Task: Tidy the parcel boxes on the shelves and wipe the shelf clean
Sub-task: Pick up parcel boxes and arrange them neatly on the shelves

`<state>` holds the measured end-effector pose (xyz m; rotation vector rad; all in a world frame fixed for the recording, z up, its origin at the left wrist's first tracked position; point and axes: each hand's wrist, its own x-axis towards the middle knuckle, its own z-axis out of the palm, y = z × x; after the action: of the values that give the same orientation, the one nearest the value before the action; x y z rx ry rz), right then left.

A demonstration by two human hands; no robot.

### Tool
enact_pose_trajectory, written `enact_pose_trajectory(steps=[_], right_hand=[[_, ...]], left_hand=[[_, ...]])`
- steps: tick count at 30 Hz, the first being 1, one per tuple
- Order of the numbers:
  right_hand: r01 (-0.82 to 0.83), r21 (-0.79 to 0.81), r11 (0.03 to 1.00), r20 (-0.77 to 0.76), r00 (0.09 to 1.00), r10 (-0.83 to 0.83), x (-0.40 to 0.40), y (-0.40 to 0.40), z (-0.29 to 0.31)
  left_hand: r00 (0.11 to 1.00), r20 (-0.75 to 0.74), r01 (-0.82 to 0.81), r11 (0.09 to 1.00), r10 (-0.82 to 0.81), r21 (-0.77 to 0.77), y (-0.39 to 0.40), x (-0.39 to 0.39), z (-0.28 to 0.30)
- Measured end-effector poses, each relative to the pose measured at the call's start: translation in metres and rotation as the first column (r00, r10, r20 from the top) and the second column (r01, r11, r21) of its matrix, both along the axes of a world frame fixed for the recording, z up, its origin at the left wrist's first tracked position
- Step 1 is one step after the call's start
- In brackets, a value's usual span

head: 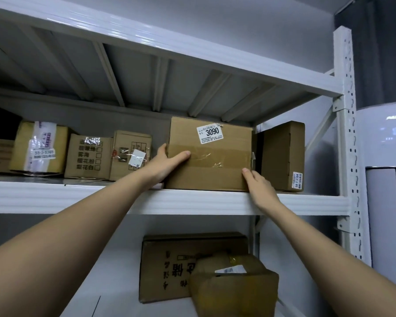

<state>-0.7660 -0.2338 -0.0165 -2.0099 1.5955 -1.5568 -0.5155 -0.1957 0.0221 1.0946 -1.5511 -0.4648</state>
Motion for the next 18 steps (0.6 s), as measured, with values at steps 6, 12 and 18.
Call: enact_pose_trajectory(steps=[6,12,18], right_hand=[[-0.135,0.147,0.980,0.004,0.991,0.136,-0.002,-0.017,0.027],[-0.297,0.249,0.922,-0.053,0.946,0.320,-0.003,-0.043,0.040],[-0.234,0.268,0.935,-0.226,0.928,0.297,-0.007,-0.071,0.064]], left_hand=[[0.997,0.065,-0.046,0.994,0.039,0.102,-0.019,0.001,0.001],[0.956,0.213,-0.233,0.963,0.201,0.134,-0.033,0.006,0.009],[0.884,0.298,-0.406,0.907,0.359,0.111,-0.048,0.001,0.023]])
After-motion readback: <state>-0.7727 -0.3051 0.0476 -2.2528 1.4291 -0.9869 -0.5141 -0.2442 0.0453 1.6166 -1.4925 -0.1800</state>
